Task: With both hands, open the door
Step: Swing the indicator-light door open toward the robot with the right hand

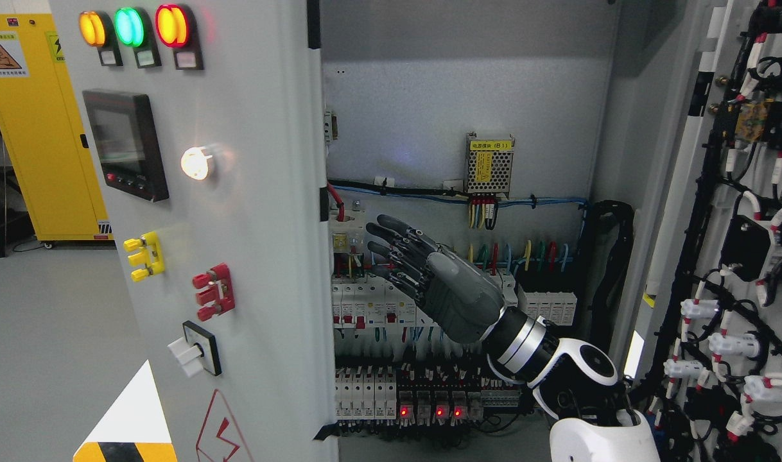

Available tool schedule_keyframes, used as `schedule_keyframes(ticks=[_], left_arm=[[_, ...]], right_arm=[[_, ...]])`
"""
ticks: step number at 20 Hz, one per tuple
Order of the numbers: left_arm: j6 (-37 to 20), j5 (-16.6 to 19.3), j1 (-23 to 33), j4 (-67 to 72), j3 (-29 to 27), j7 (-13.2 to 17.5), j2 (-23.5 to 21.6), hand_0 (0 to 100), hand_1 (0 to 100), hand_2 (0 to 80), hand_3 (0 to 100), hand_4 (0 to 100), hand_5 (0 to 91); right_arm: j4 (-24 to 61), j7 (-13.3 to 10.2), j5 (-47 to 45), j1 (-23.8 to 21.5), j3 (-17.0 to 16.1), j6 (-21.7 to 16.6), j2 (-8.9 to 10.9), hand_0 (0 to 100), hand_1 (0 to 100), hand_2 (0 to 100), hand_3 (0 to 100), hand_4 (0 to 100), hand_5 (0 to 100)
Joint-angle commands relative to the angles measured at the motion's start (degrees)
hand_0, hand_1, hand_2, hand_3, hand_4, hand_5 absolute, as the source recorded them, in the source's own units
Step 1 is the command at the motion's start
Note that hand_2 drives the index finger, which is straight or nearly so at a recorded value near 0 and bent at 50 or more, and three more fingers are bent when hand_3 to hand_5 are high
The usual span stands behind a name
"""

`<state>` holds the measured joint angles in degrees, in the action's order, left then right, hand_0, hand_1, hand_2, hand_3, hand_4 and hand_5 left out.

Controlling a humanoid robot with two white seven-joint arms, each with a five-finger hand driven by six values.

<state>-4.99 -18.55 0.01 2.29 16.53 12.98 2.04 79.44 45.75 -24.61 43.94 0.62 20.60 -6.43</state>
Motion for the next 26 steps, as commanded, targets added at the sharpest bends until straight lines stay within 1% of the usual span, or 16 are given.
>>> schedule_keyframes(ticks=[1,5,7,9,11,13,15,16,18,19,20,22,23,24,26], left_arm=[[0.0,0.0,-1.8,0.0,0.0,-0.1,1.1,12,56,0.0,0,0,0.0],[0.0,-0.1,-1.8,0.0,0.0,-0.1,1.2,12,56,0.0,0,0,0.0],[0.0,-0.1,-1.9,0.0,0.0,-0.1,1.2,12,56,0.0,0,0,0.0],[0.0,-0.1,-1.9,0.0,0.0,-0.1,1.2,12,56,0.0,0,0,0.0],[0.0,-0.1,-1.9,0.0,0.0,-0.1,1.2,12,56,0.0,0,0,0.0],[0.0,-0.1,-1.9,0.0,0.0,-0.1,1.1,12,56,0.0,0,0,0.0],[0.0,-0.1,-1.9,0.0,0.0,-0.1,1.2,12,56,0.0,0,0,0.0],[0.0,-0.1,-1.9,-0.1,0.0,-0.1,1.2,12,56,0.0,0,0,0.0],[0.0,-0.1,-1.9,-0.1,0.0,-0.1,1.2,12,56,0.0,0,0,0.0],[0.0,-0.1,-2.0,-0.1,0.1,-0.1,1.2,12,56,0.0,0,0,0.0],[-0.1,0.0,-2.0,-0.1,0.1,-0.1,1.1,12,56,0.0,0,0,0.0],[-0.1,-0.1,-2.1,-0.1,0.1,-0.1,1.1,12,56,0.0,0,0,0.0],[-0.1,-0.1,-2.1,-0.1,0.1,-0.1,1.1,12,56,0.0,0,0,0.0],[-0.1,-0.1,-2.1,-0.1,0.0,-0.1,1.2,12,56,0.0,0,0,0.0],[-0.1,-0.1,-2.1,-0.1,0.0,-0.1,1.2,12,56,0.0,0,0,0.0]], right_arm=[[4.4,0.0,-0.7,-3.0,4.3,0.0,0.19,0,50,4,0,0,0],[4.4,-0.3,-0.2,-5.7,9.9,0.4,0.27,0,50,4,0,0,0],[4.6,-0.4,-0.2,-7.5,13.3,0.2,0.27,0,50,4,0,0,0],[5.6,-0.4,-0.3,-9.1,17.6,-0.2,0.10,0,50,4,0,0,0],[5.6,-0.5,0.0,-9.3,21.0,-0.3,-0.08,0,50,4,0,0,0],[5.6,-1.0,0.0,-10.3,26.1,-0.7,-0.16,0,50,4,0,0,0],[5.0,-1.4,0.0,-11.1,30.1,-1.6,-0.16,0,50,4,0,0,0],[4.6,-1.5,0.0,-11.1,32.3,-2.0,-0.60,0,50,4,0,0,0],[4.1,-1.9,0.0,-11.1,34.8,-2.1,-0.87,0,50,4,0,0,0],[3.8,-2.9,-0.3,-11.1,35.8,-2.1,-0.95,0,50,4,0,0,0],[3.6,-5.0,-0.7,-11.1,36.4,-2.1,-1.04,0,50,4,0,0,0],[3.8,-10.7,-1.0,-11.2,38.1,-2.6,-1.92,0,50,4,0,0,0],[3.8,-12.8,-1.0,-11.2,39.1,-3.5,-1.92,0,50,4,0,0,0],[3.6,-13.9,-1.0,-11.0,40.2,-4.9,-1.92,0,50,4,0,0,0],[3.6,-14.3,-1.0,-10.8,42.4,-7.1,-2.01,0,50,4,0,0,0]])
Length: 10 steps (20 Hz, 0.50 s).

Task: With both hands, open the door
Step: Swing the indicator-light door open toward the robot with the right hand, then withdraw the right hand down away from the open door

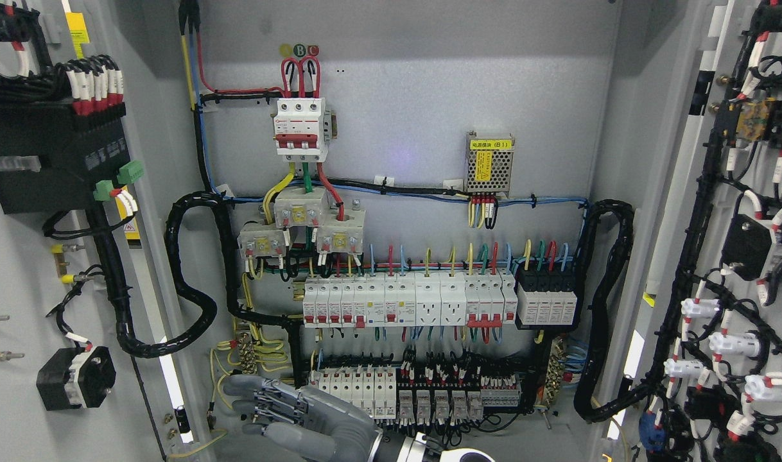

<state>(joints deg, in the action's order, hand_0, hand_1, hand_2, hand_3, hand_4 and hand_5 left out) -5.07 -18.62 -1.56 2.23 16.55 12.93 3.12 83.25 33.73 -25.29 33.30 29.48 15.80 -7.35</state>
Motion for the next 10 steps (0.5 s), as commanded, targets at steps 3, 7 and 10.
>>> schedule_keyframes(ticks=[3,7,10], left_arm=[[0.0,0.1,-0.6,0.0,0.1,0.0,0.0,12,56,0.0,0,0,0.0],[0.0,0.1,-0.6,0.0,0.0,0.0,0.1,12,56,0.0,0,0,0.0],[0.0,0.0,-0.5,0.0,0.0,0.0,0.1,12,56,0.0,0,0,0.0]], right_arm=[[0.1,-2.3,-0.3,0.0,14.4,-2.7,-1.09,0,50,4,0,0,0],[1.2,-2.6,-4.6,0.7,16.1,-2.8,-1.18,0,50,4,0,0,0],[1.9,-2.9,-6.2,1.7,18.2,-3.1,-1.18,0,50,4,0,0,0]])
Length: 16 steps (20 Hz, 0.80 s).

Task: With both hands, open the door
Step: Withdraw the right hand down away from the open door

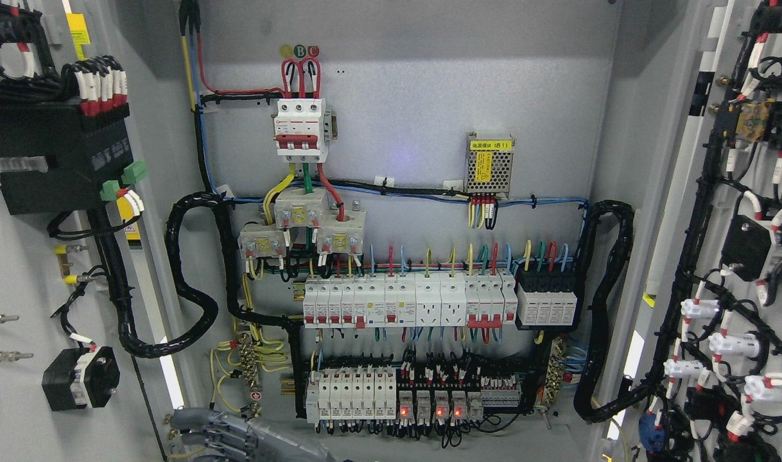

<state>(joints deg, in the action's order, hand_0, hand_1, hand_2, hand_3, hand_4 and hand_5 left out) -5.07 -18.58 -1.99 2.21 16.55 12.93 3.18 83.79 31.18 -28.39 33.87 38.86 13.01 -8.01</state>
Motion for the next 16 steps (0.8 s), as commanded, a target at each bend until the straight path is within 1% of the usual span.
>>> schedule_keyframes(ticks=[1,2,4,5,6,10,13,16], left_arm=[[0.0,-0.1,0.0,0.0,0.0,0.0,0.1,12,56,0.0,0,0,0.0],[0.0,0.0,0.0,0.0,0.0,0.0,0.1,12,56,0.0,0,0,0.0],[0.0,-0.1,0.0,0.1,0.0,0.0,0.1,12,56,0.0,0,0,0.0],[0.0,0.0,0.0,0.1,0.0,0.0,0.1,12,56,0.0,0,0,0.0],[0.0,-0.1,0.1,0.1,0.0,0.0,0.0,12,56,0.0,0,0,0.0],[0.0,0.0,0.2,0.1,0.0,0.0,0.0,12,56,0.0,0,0,0.0],[0.0,0.0,0.2,0.1,0.0,0.0,0.0,12,56,0.0,0,0,0.0],[0.0,-0.1,0.1,0.1,0.0,0.0,0.0,12,56,0.0,0,0,0.0]], right_arm=[[1.4,-1.1,-3.1,1.2,9.1,-0.6,-0.51,0,50,4,0,0,0],[1.5,-3.0,-3.2,1.3,9.6,-1.1,-0.51,0,50,4,0,0,0],[1.9,-7.6,-4.2,2.2,11.5,-3.3,-0.51,0,50,4,0,0,0],[1.9,-9.1,-4.7,3.2,12.3,-4.4,-0.60,0,50,4,0,0,0],[1.9,-9.6,-5.4,3.8,12.5,-4.9,-0.60,0,50,4,0,0,0],[1.7,-9.7,-7.2,5.6,12.9,-4.8,-0.86,0,50,4,0,0,0],[1.8,-9.7,-7.3,5.8,14.2,-4.8,-0.86,0,50,4,0,0,0],[1.8,-9.7,-7.2,5.8,16.2,-4.8,-0.86,0,50,4,0,0,0]])
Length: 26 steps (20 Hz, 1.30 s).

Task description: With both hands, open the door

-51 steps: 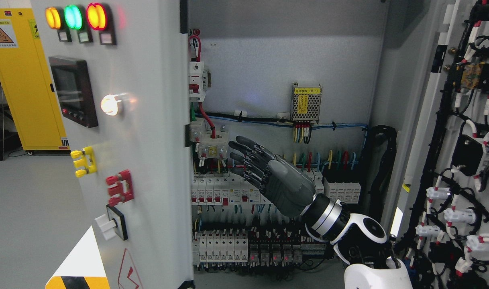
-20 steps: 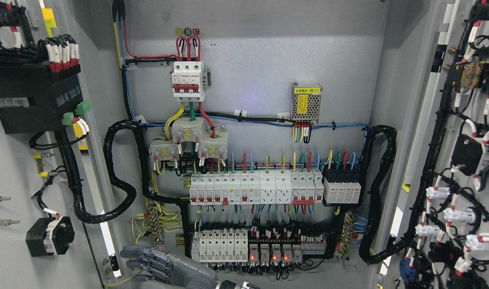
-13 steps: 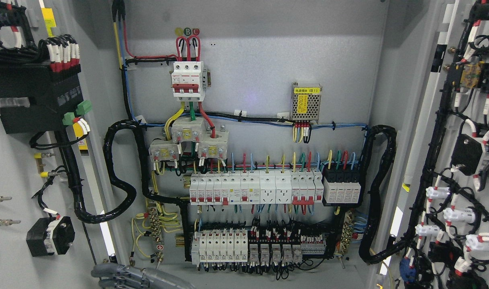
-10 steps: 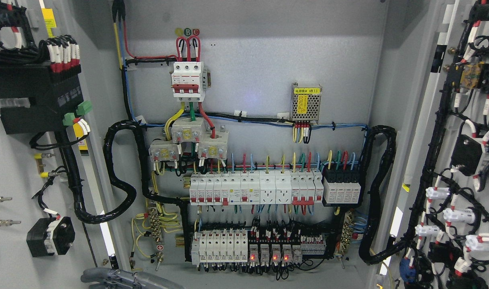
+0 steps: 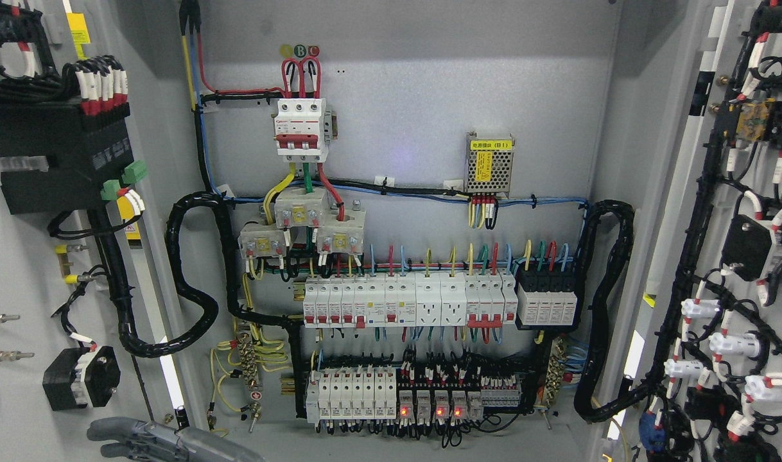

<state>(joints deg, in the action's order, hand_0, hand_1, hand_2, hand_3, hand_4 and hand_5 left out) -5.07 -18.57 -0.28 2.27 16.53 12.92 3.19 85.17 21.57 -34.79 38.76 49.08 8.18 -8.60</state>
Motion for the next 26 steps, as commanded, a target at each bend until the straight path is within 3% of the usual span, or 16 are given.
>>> schedule_keyframes(ticks=[1,10,18,20,25,26], left_arm=[[0.0,0.0,-1.5,0.0,0.0,0.0,0.0,12,56,0.0,0,0,0.0],[0.0,-0.1,-1.6,-0.2,0.0,0.0,0.1,12,56,0.0,0,0,0.0],[0.0,-0.1,-1.8,-0.9,0.0,0.0,0.0,12,56,0.0,0,0,0.0],[0.0,-0.1,-1.8,-1.2,0.0,0.0,0.1,12,56,0.0,0,0,0.0],[0.0,-0.1,-1.9,-1.4,0.1,0.0,0.0,12,56,0.0,0,0,0.0],[0.0,-0.1,-1.9,-1.4,0.1,0.0,-0.2,12,56,0.0,0,0,0.0]], right_arm=[[0.5,-0.1,-0.8,1.1,6.1,0.0,-0.28,0,50,4,0,0,0],[0.8,-0.4,-0.8,1.8,8.5,0.5,-0.36,0,50,4,0,0,0],[0.5,-0.2,-0.5,2.0,8.0,0.9,-0.36,0,50,4,0,0,0],[-0.2,-0.2,-0.2,0.7,4.0,0.9,-0.28,0,50,4,0,0,0],[-0.5,-0.3,0.3,-7.1,-13.7,7.0,0.34,0,50,4,0,0,0],[0.4,-0.3,0.5,-8.9,-15.7,7.4,0.43,0,50,4,0,0,0]])
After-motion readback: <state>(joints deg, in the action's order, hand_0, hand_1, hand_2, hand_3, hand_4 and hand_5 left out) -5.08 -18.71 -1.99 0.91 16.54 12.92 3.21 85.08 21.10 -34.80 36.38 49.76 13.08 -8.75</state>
